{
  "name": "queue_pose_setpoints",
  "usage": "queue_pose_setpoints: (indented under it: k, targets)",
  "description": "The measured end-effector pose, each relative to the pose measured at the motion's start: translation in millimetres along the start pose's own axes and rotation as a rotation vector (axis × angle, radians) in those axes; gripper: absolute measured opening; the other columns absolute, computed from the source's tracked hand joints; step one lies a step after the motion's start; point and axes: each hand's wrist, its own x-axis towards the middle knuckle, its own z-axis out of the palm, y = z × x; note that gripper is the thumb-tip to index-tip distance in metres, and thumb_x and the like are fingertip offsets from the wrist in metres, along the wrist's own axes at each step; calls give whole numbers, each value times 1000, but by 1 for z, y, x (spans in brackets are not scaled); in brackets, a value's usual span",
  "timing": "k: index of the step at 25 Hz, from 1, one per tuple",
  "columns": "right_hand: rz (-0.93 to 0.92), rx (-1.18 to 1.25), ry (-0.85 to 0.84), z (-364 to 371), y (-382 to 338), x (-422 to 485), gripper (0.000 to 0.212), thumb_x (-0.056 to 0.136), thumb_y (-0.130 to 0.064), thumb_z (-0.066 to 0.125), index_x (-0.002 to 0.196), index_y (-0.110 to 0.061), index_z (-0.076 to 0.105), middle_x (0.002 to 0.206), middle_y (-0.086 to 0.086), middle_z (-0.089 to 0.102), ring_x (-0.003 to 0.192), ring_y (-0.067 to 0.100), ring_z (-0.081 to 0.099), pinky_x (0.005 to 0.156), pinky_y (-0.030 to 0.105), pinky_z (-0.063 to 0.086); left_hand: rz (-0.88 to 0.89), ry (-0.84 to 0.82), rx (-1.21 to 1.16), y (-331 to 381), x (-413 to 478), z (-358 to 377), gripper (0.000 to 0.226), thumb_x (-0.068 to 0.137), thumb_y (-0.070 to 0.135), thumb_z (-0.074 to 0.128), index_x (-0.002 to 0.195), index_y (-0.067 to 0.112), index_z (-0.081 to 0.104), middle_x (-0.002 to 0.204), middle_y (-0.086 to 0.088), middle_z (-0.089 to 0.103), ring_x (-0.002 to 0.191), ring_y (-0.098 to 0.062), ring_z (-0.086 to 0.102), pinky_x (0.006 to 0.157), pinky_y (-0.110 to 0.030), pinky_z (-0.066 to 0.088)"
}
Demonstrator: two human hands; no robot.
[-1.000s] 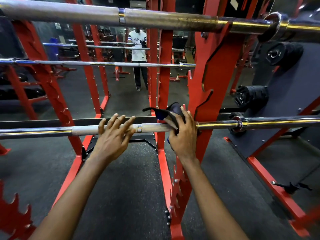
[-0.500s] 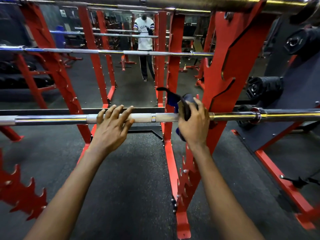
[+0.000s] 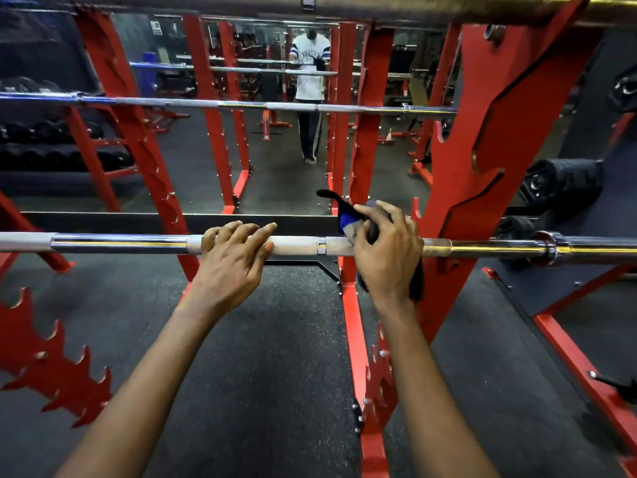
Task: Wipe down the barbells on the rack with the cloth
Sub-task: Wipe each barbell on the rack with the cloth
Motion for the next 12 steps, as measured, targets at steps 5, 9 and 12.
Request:
queue_pose_setpoints:
  k: [5, 9, 12]
  targets:
    - [-126, -101, -52, 18, -24, -16, 29, 88, -50, 62, 107, -33, 76, 131, -9, 64, 125, 25, 54, 99, 46, 46, -30, 19, 44, 9, -4, 6, 47, 106, 44, 30, 150, 34, 45, 140, 1, 56, 134, -27, 43, 109, -51, 29]
    - [-178, -5, 7, 14, -7, -24, 24, 91, -41, 70, 112, -29, 75, 136, -7, 63, 129, 24, 54, 103, 43, 45, -11, 20, 49, 6, -5, 4, 49, 106, 46, 27, 150, 34, 44, 138, 4, 57, 132, -24, 45, 109, -48, 29]
    - [-100, 7, 115, 4, 14, -21, 24, 93, -37, 69, 114, -25, 74, 136, -2, 63, 126, 28, 57, 104, 48, 47, 10, 2, 48, 2, -5, 3, 50, 106, 48, 25, 150, 34, 44, 143, 7, 56, 136, -22, 43, 111, -46, 27]
